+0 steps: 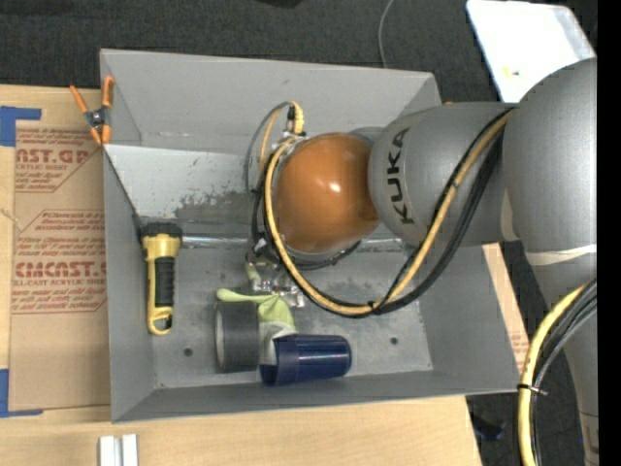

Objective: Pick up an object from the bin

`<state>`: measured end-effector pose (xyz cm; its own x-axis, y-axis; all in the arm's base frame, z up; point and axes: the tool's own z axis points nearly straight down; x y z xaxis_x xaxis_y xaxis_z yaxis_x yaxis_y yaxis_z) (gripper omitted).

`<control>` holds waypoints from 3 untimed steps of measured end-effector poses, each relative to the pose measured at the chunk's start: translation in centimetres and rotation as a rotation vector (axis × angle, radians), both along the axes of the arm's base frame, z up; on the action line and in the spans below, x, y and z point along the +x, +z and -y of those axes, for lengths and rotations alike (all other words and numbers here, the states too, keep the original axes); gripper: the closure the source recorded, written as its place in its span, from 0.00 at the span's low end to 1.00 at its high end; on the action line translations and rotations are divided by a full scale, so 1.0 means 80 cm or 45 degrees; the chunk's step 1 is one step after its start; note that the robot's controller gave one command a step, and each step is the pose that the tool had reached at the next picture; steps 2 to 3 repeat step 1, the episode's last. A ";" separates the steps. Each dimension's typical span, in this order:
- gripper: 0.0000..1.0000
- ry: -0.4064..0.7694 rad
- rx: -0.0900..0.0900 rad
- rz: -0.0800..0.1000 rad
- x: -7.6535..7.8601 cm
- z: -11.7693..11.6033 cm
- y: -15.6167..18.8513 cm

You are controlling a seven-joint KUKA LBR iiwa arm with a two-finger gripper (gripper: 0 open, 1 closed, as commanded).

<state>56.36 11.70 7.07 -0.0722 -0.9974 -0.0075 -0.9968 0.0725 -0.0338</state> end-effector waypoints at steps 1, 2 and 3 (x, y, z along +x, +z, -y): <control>1.00 0.993 -0.029 0.009 -0.028 -0.021 0.094; 1.00 0.993 -0.029 0.009 -0.028 -0.021 0.094; 1.00 0.993 -0.029 0.009 -0.028 -0.021 0.094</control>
Offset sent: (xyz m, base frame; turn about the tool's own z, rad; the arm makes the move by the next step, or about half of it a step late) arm 0.0000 0.0000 0.0000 0.0000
